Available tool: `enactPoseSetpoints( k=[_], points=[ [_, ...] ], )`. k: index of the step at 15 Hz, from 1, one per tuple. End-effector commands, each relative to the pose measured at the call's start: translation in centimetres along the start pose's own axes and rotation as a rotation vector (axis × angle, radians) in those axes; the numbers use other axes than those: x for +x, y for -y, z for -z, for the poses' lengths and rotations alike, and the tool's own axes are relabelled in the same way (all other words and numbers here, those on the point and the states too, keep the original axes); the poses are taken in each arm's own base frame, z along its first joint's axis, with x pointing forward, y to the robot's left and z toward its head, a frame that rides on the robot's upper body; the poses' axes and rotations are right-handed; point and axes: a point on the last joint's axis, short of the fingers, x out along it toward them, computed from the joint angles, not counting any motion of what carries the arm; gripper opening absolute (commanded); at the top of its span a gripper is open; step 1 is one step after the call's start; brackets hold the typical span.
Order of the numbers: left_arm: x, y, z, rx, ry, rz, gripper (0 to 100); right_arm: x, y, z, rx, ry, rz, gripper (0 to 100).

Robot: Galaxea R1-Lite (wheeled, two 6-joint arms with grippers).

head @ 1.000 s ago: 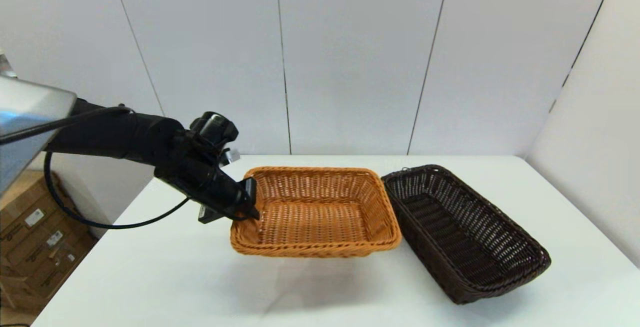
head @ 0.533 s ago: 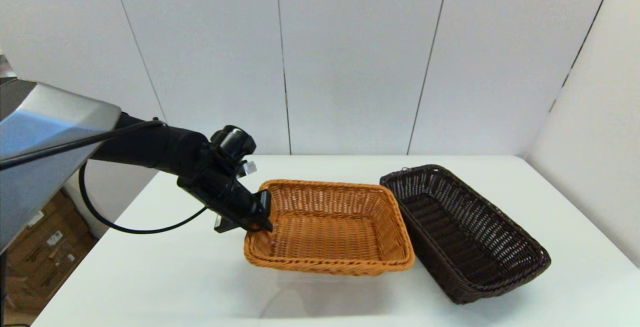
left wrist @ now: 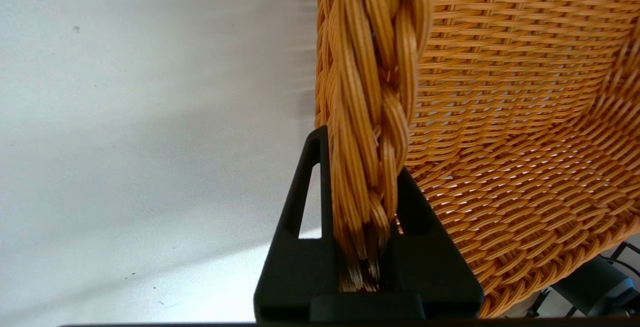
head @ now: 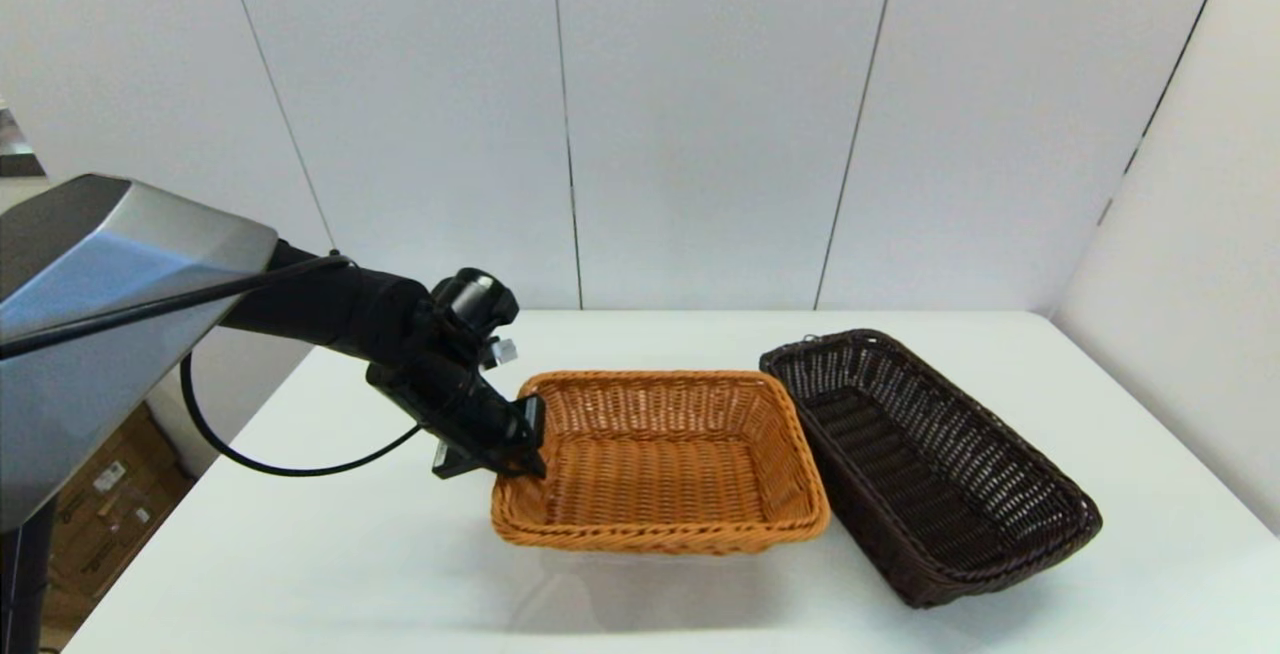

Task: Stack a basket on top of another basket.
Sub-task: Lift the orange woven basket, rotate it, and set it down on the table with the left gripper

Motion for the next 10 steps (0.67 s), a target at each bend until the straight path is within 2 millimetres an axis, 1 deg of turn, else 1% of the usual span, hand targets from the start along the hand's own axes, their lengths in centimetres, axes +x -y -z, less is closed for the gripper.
enactPoseSetpoints(
  k=[1, 4, 7, 8, 10],
  points=[
    [-0.1, -0.1, 0.2, -0.007, -0.01, -0.004, 0, 0.0, 0.0, 0.0, 0.0, 0.0, 0.0, 100],
    [-1.4, 0.1, 0.7, 0.001, 0.006, 0.006, 0, 0.0, 0.0, 0.0, 0.0, 0.001, 0.0, 100],
    [-2.1, -0.1, 1.4, 0.023, -0.008, 0.0, 0, 0.0, 0.0, 0.0, 0.0, 0.0, 0.0, 100],
    [-2.6, 0.1, 1.5, 0.027, 0.001, 0.009, 0, 0.0, 0.0, 0.0, 0.0, 0.001, 0.0, 100],
    [-2.6, 0.0, 1.5, 0.026, -0.004, 0.01, 0, 0.0, 0.0, 0.0, 0.0, 0.001, 0.0, 100]
  ],
)
